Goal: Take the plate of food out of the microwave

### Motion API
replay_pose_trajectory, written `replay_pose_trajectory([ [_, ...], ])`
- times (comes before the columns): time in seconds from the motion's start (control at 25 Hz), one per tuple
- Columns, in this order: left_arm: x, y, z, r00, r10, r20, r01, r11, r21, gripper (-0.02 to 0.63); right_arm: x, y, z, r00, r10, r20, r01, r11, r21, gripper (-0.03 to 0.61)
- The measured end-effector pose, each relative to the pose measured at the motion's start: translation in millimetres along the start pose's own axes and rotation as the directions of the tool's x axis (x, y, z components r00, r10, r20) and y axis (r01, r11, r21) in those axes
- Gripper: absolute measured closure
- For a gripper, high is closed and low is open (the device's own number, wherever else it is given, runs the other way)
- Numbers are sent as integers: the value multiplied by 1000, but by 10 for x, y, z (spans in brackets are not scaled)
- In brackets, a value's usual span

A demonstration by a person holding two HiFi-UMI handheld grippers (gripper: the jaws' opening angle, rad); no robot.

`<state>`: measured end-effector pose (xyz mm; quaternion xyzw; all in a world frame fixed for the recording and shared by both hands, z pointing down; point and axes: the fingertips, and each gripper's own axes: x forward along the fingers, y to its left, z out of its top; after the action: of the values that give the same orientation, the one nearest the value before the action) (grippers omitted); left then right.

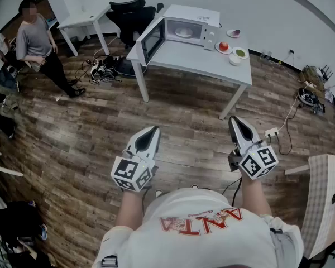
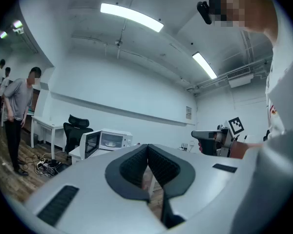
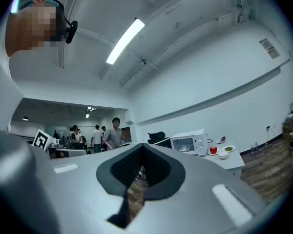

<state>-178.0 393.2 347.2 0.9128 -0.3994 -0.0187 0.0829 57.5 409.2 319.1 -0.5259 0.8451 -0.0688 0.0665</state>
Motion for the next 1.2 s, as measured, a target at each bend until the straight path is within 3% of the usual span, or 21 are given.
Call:
replay_pose_trajectory([
  [0.4,36,-84,0,1000,-8,-17,8,1000,7,604,-27,-87,-29,1000,-17,-9,18,1000,16,577],
  [0.76,85,-216,-37,999,-10,-40,11,1000,15,604,-90,-103,-31,999,42,30,-43,998,48,577],
  [1.2,321,-576,-54,999,19,-44,-17,999,28,604,-285,-617,-58,997,59,58,-69,983,170,577],
])
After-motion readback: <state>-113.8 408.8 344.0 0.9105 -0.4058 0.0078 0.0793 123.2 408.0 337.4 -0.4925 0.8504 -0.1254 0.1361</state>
